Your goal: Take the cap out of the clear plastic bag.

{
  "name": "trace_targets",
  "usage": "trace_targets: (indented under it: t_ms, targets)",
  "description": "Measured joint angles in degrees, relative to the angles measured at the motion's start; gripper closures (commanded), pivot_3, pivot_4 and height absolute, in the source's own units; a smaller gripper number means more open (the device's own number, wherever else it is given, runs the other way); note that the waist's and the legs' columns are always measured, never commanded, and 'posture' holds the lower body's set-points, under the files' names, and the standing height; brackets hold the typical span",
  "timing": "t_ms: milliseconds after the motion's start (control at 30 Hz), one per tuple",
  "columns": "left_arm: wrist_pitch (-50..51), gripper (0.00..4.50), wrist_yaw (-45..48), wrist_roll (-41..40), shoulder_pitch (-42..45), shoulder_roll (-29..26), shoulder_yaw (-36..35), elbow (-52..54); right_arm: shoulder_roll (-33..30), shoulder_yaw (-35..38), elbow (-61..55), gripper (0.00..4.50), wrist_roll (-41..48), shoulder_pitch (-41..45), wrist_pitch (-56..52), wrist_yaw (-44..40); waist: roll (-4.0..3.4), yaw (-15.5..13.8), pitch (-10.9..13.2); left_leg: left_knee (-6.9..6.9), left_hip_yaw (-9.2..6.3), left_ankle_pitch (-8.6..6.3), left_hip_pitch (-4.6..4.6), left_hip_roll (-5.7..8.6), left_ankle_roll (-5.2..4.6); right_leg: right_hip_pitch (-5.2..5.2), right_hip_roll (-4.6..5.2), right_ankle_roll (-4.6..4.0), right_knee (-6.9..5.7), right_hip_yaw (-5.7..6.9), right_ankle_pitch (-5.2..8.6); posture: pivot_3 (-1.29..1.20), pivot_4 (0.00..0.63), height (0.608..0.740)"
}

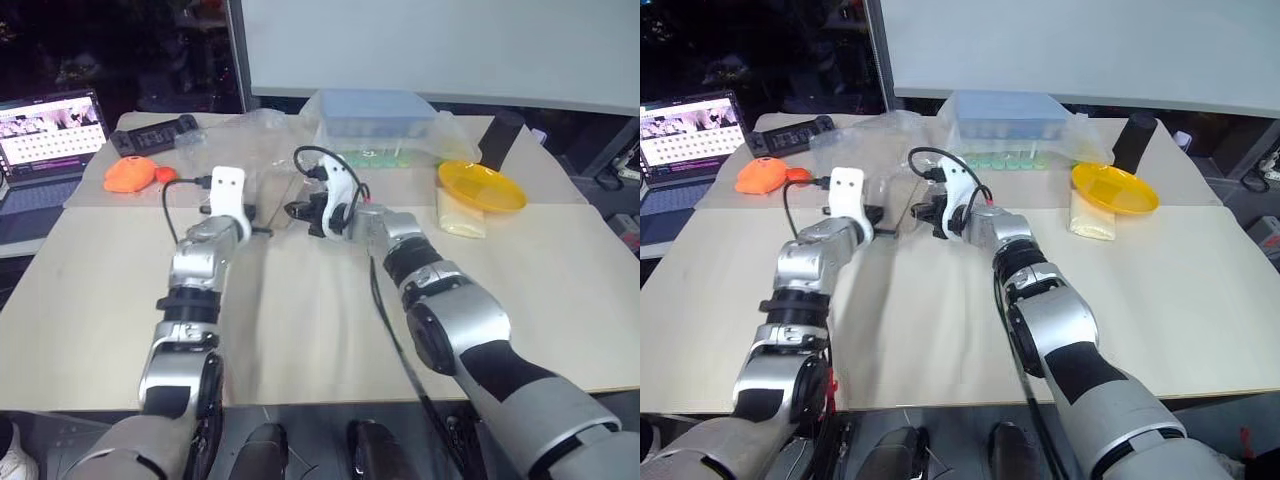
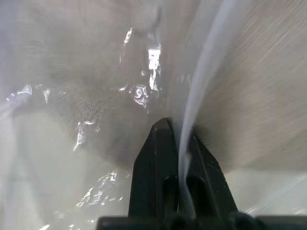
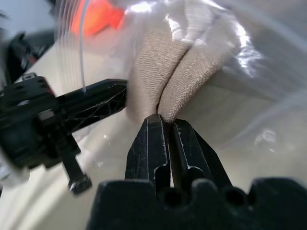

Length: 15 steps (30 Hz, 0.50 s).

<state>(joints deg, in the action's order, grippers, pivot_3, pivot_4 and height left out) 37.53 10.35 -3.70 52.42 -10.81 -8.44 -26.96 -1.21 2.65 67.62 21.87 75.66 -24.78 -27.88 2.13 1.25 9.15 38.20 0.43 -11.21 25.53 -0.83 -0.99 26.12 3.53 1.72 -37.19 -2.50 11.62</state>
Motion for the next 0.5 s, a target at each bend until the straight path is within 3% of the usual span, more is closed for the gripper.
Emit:
trace_targets:
  t_ms: [100,167,367,500]
  targets:
    - [-0.2,4.5,0.5,-0.6,0.6,0.8,0.4,-1.0,-1.0,1.9,-2.6,4.42,0.9,-0.2,-6.7,0.5,0.0,0.4,0.0,-0.04,-0.03,0.0,0.01,-0.01,0.0,0.02,-0.01,0.0,-0.01,0.0,0.0,0.0,0.15,0.74]
    - [-0.3,4.5,1.3,-0.9,1.3,1.1,0.9,-1.8,-2.4,2.6,-11.0,4.42,2.0,-2.7,-15.6,2.3,-0.01,0.5,0.0,-0.08,-0.09,0.0,0.01,-0.02,0.0,0.01,0.0,0.0,0.0,0.03,0.0,0.0,0.15,0.74]
    - [-1.5,4.5,2.8,-1.1,2.5,0.4,1.2,-4.6,-2.1,9.5,-50.2,4.42,9.1,-18.0,-47.7,14.7,-0.01,-0.1,0.0,-0.11,-0.18,0.0,0.08,-0.01,-0.01,0.03,0.06,0.0,0.02,0.07,0.0,0.0,0.15,0.74]
    - [-2.7,4.5,3.2,-1.3,3.7,0.0,1.1,-6.7,0.0,16.6,-69.0,4.42,12.7,-21.7,-63.5,21.0,-0.01,-0.3,0.0,-0.11,-0.17,0.02,0.03,0.02,-0.03,0.01,0.0,0.0,0.01,0.09,0.0,0.0,0.15,0.74]
